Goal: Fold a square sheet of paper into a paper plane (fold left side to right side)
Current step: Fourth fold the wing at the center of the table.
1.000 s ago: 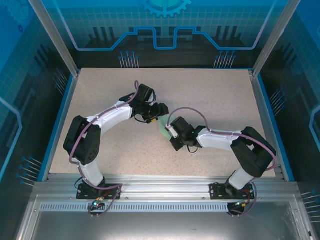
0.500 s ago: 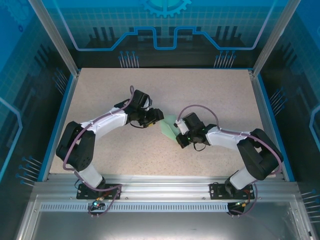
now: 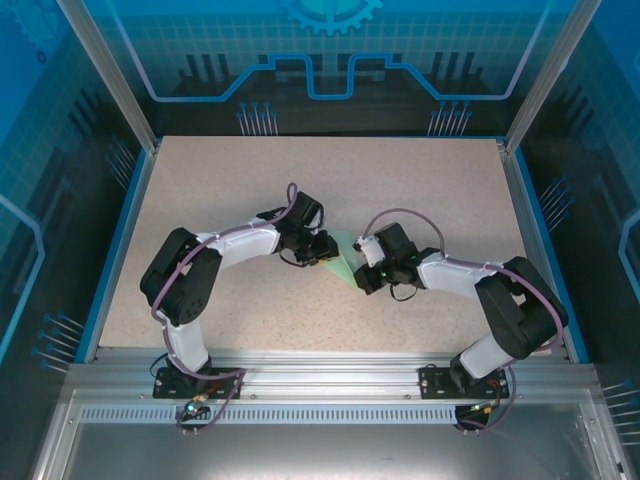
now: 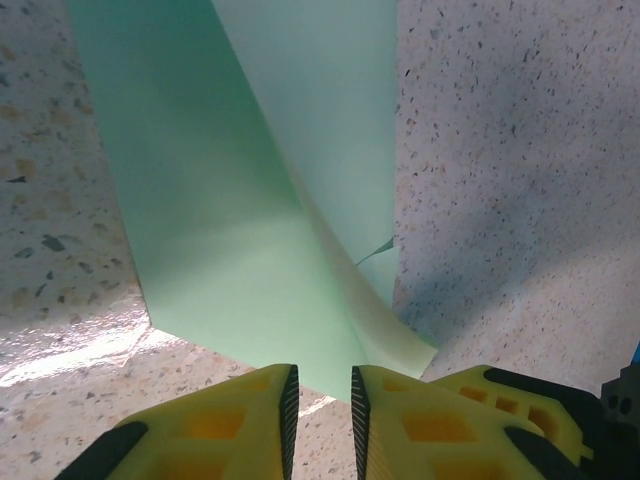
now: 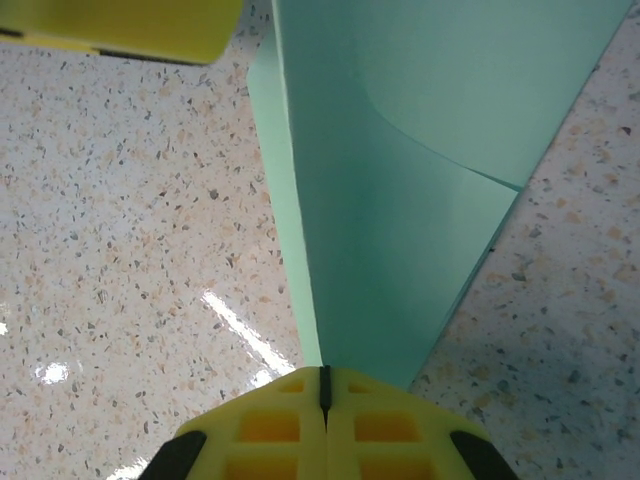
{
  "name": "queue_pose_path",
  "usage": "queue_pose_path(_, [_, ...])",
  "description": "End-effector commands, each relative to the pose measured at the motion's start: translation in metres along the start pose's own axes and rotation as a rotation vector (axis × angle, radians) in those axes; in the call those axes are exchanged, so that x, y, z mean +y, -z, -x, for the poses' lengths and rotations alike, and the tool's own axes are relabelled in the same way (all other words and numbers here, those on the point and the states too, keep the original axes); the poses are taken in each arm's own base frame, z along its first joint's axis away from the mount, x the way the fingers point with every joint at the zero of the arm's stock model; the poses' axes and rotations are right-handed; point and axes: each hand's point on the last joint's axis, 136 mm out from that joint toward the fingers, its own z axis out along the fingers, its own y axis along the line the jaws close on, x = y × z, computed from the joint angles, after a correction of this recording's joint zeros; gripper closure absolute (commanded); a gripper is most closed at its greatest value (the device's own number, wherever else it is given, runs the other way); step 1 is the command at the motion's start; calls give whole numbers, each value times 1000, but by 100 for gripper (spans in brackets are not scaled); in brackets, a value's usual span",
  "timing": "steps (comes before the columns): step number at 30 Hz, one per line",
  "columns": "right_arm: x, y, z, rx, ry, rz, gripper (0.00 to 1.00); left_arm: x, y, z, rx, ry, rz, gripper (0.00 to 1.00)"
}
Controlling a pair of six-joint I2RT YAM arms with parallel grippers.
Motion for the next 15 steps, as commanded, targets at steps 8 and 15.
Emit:
queue_pose_path(8, [-8,2,2,-19,-95,67,100,-19,-22,4,40,-24,-38,73])
queue_pose_path(15, [-11,-1,0,-6,-118,81,100,-18,-31,5,49,-22,-32,71])
